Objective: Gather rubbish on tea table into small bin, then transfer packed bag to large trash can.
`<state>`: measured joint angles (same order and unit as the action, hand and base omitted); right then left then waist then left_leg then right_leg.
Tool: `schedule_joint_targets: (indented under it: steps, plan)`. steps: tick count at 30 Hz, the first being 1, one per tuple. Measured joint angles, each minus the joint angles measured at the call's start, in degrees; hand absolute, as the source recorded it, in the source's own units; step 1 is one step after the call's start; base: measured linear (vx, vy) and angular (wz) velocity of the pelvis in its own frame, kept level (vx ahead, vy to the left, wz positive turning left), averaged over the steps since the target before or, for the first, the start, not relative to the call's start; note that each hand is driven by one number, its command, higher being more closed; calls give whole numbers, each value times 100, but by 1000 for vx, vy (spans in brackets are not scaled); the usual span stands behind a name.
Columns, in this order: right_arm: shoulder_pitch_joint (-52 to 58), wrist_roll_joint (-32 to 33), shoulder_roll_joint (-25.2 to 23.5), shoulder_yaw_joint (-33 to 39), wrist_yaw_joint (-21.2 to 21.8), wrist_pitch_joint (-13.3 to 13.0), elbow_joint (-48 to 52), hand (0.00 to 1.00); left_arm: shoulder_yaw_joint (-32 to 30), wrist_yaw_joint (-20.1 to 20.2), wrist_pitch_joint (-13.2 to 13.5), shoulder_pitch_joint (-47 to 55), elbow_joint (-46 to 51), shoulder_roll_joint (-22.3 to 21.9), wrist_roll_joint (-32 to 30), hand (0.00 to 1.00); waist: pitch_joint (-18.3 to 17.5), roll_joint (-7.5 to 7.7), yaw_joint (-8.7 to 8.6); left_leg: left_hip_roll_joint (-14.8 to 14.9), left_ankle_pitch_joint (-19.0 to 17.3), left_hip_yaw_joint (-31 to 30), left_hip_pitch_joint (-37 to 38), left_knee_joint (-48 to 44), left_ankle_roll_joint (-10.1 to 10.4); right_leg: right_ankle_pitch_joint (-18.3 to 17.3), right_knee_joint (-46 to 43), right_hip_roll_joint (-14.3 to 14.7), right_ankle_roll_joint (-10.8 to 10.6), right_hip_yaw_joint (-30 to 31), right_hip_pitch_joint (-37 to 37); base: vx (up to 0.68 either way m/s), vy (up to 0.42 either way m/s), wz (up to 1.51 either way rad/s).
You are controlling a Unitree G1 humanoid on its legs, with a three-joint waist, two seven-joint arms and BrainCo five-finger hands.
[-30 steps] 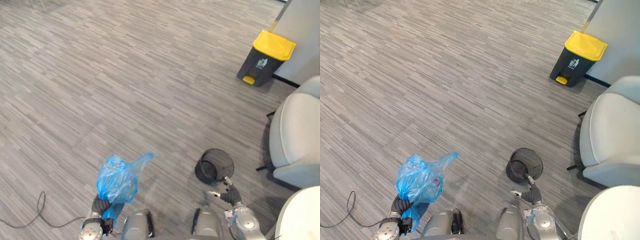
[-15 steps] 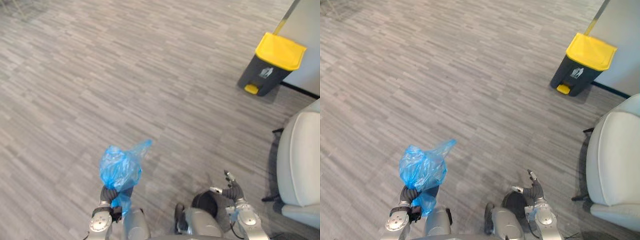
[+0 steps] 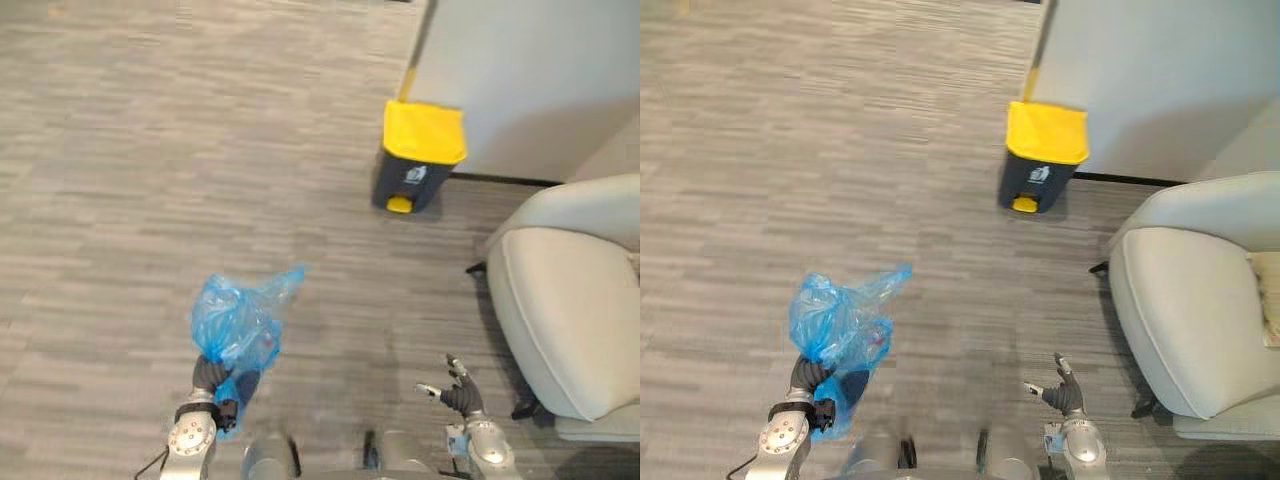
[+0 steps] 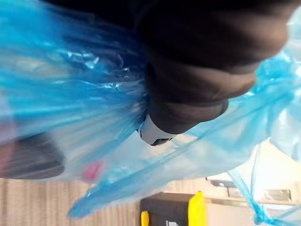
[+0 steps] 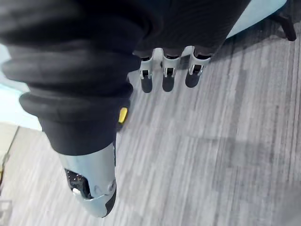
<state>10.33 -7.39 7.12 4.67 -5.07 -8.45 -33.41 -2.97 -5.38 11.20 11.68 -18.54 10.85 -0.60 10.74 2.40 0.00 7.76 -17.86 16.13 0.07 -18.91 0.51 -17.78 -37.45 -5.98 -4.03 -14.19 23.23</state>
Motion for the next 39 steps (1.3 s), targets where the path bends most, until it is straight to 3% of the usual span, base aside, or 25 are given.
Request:
schedule_joint_targets:
  steps: [1, 3, 4, 5, 6, 7, 9, 11, 14, 16, 18, 19, 20, 21, 22, 24, 25, 26, 28, 31, 33, 34, 35, 37, 39]
  plan:
    - [-64, -1, 32, 4, 0, 11, -148, 0, -5, -1, -6, -71, -89, -1, 1, 100, 7, -7, -37, -4, 5, 11, 117, 112, 40, 169, 436, 14, 19, -37, 60, 501, -33, 3]
    - [-130, -12, 65, 24, 0, 80, -427, 0, -67, -2, -11, -136, -440, -2, -2, 100, 53, 4, -166, -27, -34, -24, 650, 360, 307, 1170, 1800, 130, 222, 4, 113, 624, -113, 16]
    - [-107, -20, 66, 25, 0, 107, -434, 0, -98, 0, -13, -122, -495, 2, -3, 100, 56, 18, -206, -30, -80, -57, 796, 357, 387, 1532, 1901, 141, 385, 26, 111, 760, -195, 22]
    - [-88, -25, 115, 76, 0, 122, -467, 0, -156, 0, -20, -125, -609, -51, -7, 100, 36, -45, -277, 85, -160, -203, 970, 220, 529, 1868, 1554, 194, 771, 26, 70, 630, -173, 4]
    - [-145, -32, 127, 176, 2, 133, -445, 0, -165, 2, -24, -173, -628, -74, -7, 100, 79, -189, -249, 314, 39, -232, 860, -169, 820, 1589, 1183, 298, 835, -72, 111, 749, -214, -1]
    - [-154, -52, 127, 207, 4, 132, -406, 0, -164, 2, -23, -180, -621, -79, -7, 100, 87, -199, -250, 354, 191, -280, 757, -517, 849, 1383, 1105, 323, 855, -103, 55, 593, -211, -24]
    - [-161, -51, 180, 216, 3, 134, -287, 0, -169, 11, -31, -140, -623, -235, -7, 100, 194, -350, -210, 713, 1123, -543, 119, -2365, 483, 1040, 1271, 614, 982, -65, -481, 535, -186, -36]
    - [-212, -40, 89, 189, -22, 141, -95, 0, -139, 27, -43, -56, -617, -389, -5, 100, 288, -293, -27, 914, 610, -702, -751, -4261, 373, 901, 1695, 908, 1123, 290, -1352, 545, -89, -78]
    - [-256, 10, 41, 198, -34, 89, 102, 0, 9, 39, -65, 3, -509, -401, -4, 100, 336, -110, 137, 532, 192, -663, -1661, -3626, 154, 827, 2382, 893, 1103, 748, -2185, 524, -15, -74]
    - [-322, 10, 69, 217, -97, 91, 72, 0, 16, 41, -63, 39, -420, -406, -3, 100, 342, -139, 253, 251, 210, -776, -2134, -2434, 183, 682, 2619, 870, 912, 1040, -2435, 456, 126, -80]
    - [-371, 9, 89, 245, -123, 99, -34, 0, 1, 38, -61, 67, -422, -416, 3, 100, 327, -202, 289, -31, 591, -1165, -2135, -677, 391, 447, 2627, 843, 721, 1279, -2643, 464, 234, -75]
    - [-353, 7, 76, 270, -131, 110, -167, 0, -4, 35, -66, 112, -454, -421, 5, 100, 323, -188, 380, -137, 1263, -1208, -2006, -559, 37, 260, 2504, 796, 572, 1428, -2717, 481, 262, -53]
    - [-285, 7, 15, 277, -131, 146, -185, 0, 0, 33, -78, 87, -445, -422, 5, 100, 220, 5, 385, -330, 1010, -1032, -1933, -618, -46, 91, 2306, 526, 435, 1501, -2687, 609, 307, -48]
    - [-169, 1, 5, 344, -130, 145, -135, 0, -11, 17, -73, 60, -300, -520, 3, 100, 183, 41, 402, -438, 620, -877, -1867, -837, -113, -97, 1680, 349, 121, 1540, -2522, 612, 301, -25]
    - [-171, 0, 0, 351, -128, 148, -128, 0, -8, 14, -73, 74, -268, -532, 4, 100, 182, 46, 409, -447, 554, -825, -1826, -874, -146, -114, 1474, 314, 88, 1563, -2466, 602, 289, -45]
    - [-155, -9, -48, 347, -117, 147, -100, 0, 13, 7, -84, 186, -219, -520, 4, 100, 189, 32, 372, -520, 51, -558, -1257, -1082, -351, 150, -859, 51, -684, 1574, -1696, 421, 187, -45]
    - [-140, -11, -62, 344, -117, 151, -100, 0, 24, 5, -91, 181, -216, -488, 4, 100, 195, 23, 343, -536, -61, -541, -1094, -1113, -379, 190, -1355, -21, -754, 1564, -1553, 453, 146, -16]
    - [-105, -12, -88, 327, -113, 159, -88, 0, 24, -7, -94, 186, -201, -466, 4, 100, 200, 9, 287, -559, -209, -530, -743, -1113, -417, 149, -2028, -140, -613, 1402, -1265, 518, 125, 4]
    - [-78, -12, -154, 321, -114, 164, 7, 0, 2, -54, -93, 178, -104, -412, 4, 100, 188, 16, 218, -538, -247, -523, -410, -982, -407, 18, -2147, -234, -360, 1100, -810, 401, 39, 7]
    - [-99, -12, -203, 326, -112, 151, 123, 0, 4, -101, -92, 3, -14, -319, 7, 100, 198, -25, 205, -414, -308, -682, 8, -597, -306, -44, -1064, -164, -221, 622, -193, 430, -53, 21]
    - [-107, -11, -201, 340, -112, 155, 40, 0, -3, -103, -78, -73, -75, -323, 10, 100, 213, -55, 195, -372, -384, -836, 244, -500, -111, 284, 366, 65, -47, 703, -179, 392, -107, 39]
    - [-86, -12, -191, 345, -117, 160, -87, 0, -38, -108, -72, -80, -189, -276, 10, 100, 122, 82, 191, -394, -468, -955, 390, -531, 40, 1228, 1041, 175, 138, 852, -311, 470, -127, 47]
    - [-125, -9, -98, 384, -125, 219, -310, 0, -89, -111, -92, -133, -476, -412, 6, 100, 46, -135, 175, -249, -445, -1152, 439, -574, 225, 1274, 954, 253, 274, 731, -457, 470, -127, 42]
    - [-136, -2, -70, 398, -123, 232, -328, 0, -112, -112, -94, -111, -518, -527, 7, 100, 3, -205, 200, -158, -157, -1205, 457, -692, 499, 1053, 972, 227, 331, 603, -592, 521, -170, 37]
    - [-95, 7, -43, 390, -120, 233, -329, 0, -113, -97, -95, -165, -520, -689, 9, 100, 21, -299, 126, -115, 332, -1307, 75, -1685, 514, 949, 1267, 234, 377, 379, -1057, 398, -146, 52]
